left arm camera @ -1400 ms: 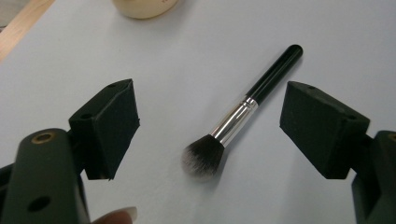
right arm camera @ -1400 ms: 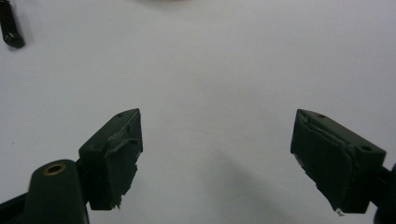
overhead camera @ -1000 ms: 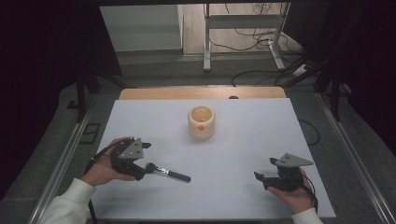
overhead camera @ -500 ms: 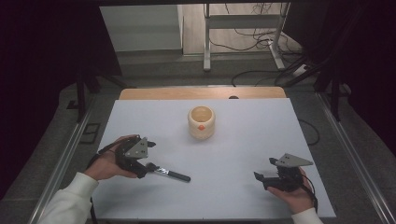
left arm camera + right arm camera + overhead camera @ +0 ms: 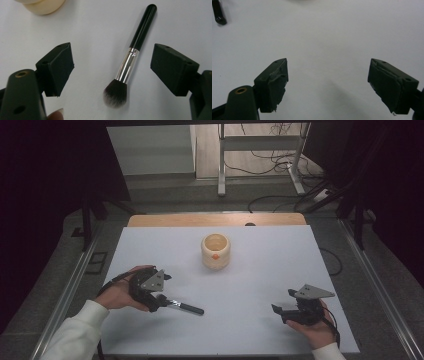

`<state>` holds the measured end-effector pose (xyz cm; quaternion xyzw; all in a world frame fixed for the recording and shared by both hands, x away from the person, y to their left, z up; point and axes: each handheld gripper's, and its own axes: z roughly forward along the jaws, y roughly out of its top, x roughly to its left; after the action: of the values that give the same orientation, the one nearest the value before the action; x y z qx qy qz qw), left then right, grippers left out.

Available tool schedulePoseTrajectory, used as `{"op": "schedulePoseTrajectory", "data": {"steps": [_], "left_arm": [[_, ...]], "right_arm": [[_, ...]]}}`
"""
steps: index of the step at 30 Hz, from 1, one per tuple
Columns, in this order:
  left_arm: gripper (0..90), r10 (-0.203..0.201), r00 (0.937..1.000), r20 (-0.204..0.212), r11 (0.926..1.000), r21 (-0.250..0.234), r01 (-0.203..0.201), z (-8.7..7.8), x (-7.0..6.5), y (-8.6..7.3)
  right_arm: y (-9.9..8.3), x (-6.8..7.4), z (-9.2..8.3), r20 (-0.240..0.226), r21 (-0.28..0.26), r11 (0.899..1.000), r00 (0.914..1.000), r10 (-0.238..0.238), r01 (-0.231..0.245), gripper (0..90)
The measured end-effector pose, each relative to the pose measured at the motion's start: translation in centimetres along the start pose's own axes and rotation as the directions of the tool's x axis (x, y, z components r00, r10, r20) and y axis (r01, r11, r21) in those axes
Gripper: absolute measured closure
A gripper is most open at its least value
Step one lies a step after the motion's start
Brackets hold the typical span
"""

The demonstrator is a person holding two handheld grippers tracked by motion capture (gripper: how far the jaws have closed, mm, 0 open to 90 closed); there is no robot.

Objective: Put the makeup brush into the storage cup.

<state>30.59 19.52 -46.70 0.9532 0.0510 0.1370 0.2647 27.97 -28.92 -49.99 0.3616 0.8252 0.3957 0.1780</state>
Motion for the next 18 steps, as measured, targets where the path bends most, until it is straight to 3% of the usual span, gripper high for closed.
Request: {"op": "schedulePoseTrajectory", "data": {"steps": [9, 18], "left_arm": [[19.4, 0.019, 0.9984, 0.054, 0.9989, 0.041, -0.021, 1.2, 0.0, 0.1], [18.7, 0.013, 0.9948, 0.101, 0.9983, 0.055, -0.018, 2.5, -0.1, -0.1]], "right_arm": [[0.0, 0.0, 0.0, -0.002, 0.001, 1.0, 1.0, 0.0, 0.0, 17.6], [0.0, 0.0, 0.1, -0.003, 0.004, 1.0, 1.0, -0.001, 0.001, 17.6]]}}
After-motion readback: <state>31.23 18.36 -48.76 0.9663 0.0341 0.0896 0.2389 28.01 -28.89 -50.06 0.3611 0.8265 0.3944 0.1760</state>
